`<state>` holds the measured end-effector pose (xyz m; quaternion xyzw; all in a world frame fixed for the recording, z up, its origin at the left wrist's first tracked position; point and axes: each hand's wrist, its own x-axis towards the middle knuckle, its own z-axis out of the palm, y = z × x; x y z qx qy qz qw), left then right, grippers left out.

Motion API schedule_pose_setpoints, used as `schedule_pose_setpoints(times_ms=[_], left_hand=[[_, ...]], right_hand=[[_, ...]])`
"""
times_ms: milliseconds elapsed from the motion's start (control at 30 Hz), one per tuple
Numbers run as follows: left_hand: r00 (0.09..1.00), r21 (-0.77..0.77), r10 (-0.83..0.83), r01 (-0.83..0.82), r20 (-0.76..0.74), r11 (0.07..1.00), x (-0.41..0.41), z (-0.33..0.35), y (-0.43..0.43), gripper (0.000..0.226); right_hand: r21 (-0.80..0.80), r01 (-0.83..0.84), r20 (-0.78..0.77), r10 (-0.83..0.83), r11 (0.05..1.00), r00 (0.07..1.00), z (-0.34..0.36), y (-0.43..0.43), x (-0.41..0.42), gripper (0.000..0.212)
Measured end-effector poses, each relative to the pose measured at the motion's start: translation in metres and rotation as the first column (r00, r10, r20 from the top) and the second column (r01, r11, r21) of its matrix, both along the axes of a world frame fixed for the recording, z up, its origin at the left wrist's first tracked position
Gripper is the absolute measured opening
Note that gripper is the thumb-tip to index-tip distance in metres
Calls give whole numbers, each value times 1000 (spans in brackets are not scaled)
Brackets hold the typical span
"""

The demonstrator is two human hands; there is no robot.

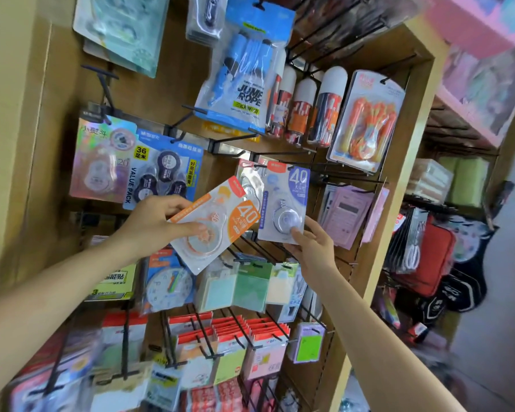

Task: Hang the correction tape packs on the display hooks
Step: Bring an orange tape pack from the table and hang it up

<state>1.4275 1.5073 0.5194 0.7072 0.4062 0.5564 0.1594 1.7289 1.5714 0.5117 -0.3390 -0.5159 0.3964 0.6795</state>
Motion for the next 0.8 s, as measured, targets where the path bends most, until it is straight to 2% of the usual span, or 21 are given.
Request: schedule_pose_setpoints(times_ms=[133, 233, 267, 333, 400, 467, 633, 800], left_hand=[[1000, -20, 10, -9, 18, 1000, 1, -1, 0, 19], [998, -26, 5, -3, 64, 1000, 0, -3, 1, 20], [997, -26, 10, -8, 79, 1000, 0, -3, 1, 19], [994, -15, 29, -28, 102, 1000, -1, -3, 3, 17], [990, -1, 47, -48, 132, 999, -1, -3, 4, 17], [984, 14, 53, -57, 172, 998, -2, -4, 6, 18], [967, 8, 82, -86, 243, 996, -4, -6, 8, 34], [959, 28, 69, -80, 276, 996, -2, -7, 9, 25]], right_hand=[[-4, 30, -27, -30, 1000, 999, -1, 2, -7, 32], [61, 241, 149, -248, 969, 957, -1, 4, -11, 42], [121, 335, 232, -355, 934, 906, -2, 6, -11, 51], [315, 469, 362, -562, 825, 744, -2, 10, -10, 61], [544, 455, 433, -700, 705, 568, 4, 12, -11, 61], [656, 367, 508, -745, 660, 432, 14, 16, -13, 61], [662, 258, 707, -701, 703, 97, 36, 43, -21, 70], [585, 250, 802, -596, 772, -38, 52, 81, -33, 75]])
